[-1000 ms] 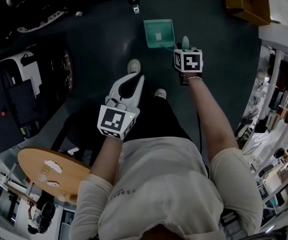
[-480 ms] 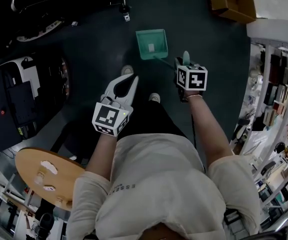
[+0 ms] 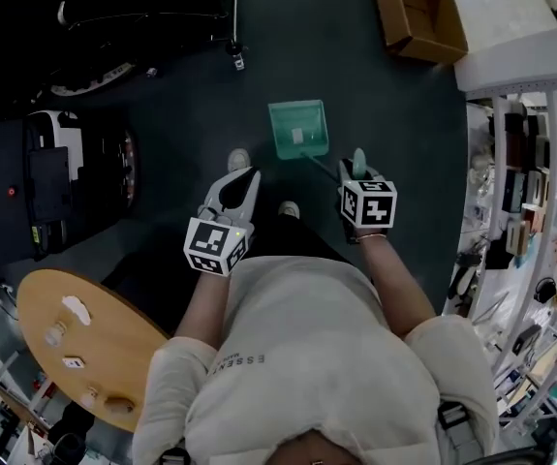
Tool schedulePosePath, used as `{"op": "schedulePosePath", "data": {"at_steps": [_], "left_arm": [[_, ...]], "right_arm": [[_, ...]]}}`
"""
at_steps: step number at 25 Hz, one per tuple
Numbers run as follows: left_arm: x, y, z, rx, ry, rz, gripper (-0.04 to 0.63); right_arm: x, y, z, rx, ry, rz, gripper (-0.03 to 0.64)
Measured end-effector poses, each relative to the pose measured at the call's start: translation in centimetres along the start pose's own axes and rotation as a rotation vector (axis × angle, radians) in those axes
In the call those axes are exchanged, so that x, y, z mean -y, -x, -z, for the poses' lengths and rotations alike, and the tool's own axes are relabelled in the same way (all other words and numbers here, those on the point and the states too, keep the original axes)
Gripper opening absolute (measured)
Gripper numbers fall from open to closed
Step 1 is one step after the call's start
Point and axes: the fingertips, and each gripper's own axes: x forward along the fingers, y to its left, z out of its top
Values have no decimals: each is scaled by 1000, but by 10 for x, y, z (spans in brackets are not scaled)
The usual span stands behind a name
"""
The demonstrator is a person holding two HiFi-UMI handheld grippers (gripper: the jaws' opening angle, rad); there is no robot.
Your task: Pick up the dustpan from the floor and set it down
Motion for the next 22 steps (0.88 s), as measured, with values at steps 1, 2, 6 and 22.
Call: {"op": "schedulePosePath", "data": {"at_steps": [1,2,6,22], "left_arm": [[7,5,3,8,4,-10,11],[13,9,7,16,8,-18,11],[32,21,12,39,2,-24,11],[35,42,10,73,38,-90,11]], "right_arm": [[3,6,7,11,10,-4,-2],[6,11,14,23,14,-7,-2],[18,26,34,45,-6,-8,-2],[30,39,58,-11,1,-8,0]]}}
